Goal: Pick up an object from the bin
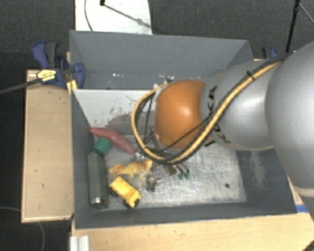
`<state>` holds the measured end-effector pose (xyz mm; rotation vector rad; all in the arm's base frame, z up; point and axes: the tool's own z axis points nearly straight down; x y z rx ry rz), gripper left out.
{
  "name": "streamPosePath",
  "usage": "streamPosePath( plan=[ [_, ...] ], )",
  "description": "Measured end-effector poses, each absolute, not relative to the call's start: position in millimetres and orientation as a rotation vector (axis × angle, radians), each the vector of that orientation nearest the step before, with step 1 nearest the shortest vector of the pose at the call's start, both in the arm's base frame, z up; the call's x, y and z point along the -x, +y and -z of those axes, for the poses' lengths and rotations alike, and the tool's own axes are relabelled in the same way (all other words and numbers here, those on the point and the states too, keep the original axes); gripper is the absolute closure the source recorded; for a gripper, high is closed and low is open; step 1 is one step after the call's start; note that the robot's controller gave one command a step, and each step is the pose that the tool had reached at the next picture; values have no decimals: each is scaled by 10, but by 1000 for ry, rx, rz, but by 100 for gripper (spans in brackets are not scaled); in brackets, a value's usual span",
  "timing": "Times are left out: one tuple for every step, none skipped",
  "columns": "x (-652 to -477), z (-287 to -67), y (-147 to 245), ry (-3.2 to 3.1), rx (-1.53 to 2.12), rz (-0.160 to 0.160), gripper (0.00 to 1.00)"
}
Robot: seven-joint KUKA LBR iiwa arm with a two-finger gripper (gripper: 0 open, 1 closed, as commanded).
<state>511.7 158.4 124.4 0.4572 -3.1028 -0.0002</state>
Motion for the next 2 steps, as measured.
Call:
streamPosePath(
  plan=[
    [-5124, -1409, 1596, -3106, -439, 0, 100],
    [-5141, -1242, 1395, -3129, -406, 4, 100]
  ],
)
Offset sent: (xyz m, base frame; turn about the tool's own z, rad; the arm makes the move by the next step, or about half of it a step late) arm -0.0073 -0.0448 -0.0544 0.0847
